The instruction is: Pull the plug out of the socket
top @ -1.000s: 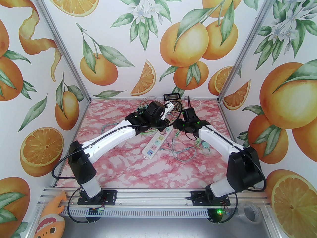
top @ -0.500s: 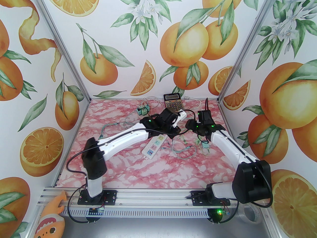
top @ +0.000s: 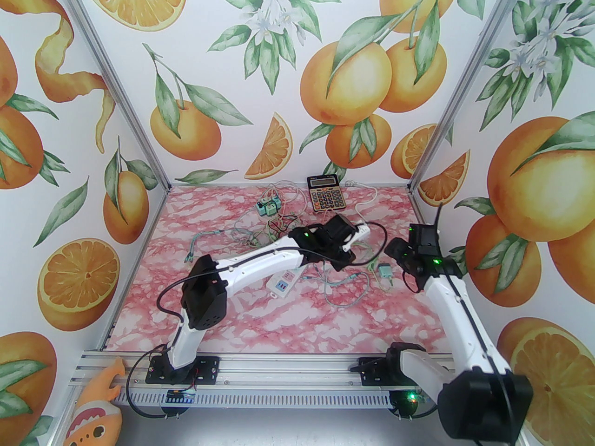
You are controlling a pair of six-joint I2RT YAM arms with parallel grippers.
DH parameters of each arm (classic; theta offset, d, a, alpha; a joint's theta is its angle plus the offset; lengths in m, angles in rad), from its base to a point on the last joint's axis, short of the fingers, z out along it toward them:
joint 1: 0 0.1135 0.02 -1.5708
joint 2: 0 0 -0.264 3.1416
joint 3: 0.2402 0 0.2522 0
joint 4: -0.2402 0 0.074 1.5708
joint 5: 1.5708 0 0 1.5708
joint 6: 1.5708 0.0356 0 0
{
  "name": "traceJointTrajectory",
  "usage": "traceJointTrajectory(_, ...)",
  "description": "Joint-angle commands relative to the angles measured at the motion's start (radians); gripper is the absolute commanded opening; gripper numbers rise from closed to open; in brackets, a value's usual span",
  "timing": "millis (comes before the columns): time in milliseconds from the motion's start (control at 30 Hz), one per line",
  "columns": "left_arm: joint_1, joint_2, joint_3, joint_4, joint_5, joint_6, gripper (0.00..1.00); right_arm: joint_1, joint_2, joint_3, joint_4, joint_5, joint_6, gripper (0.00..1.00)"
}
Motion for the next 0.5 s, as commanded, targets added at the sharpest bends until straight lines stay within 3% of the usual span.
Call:
traceJointTrajectory(0,-0.033,0.047,0.038,-0.007,-0.058,0.054,0.05,-0.051,-0.06,-0.004,-0.052,0.053,0.019,0.73)
traceJointTrajectory(200,-0.102,0.093,-0.011,0.05,-0.162,0.086,0.05,-0.075,-0.089,0.013,-0.076,0.089,0.018,0.73)
traceJointTrajectory(467,-0.151,0.146,-0.011,0.069,-0.17,0.08,0.08,-0.087,-0.089,0.03,-0.076,0.089,0.025,0.73)
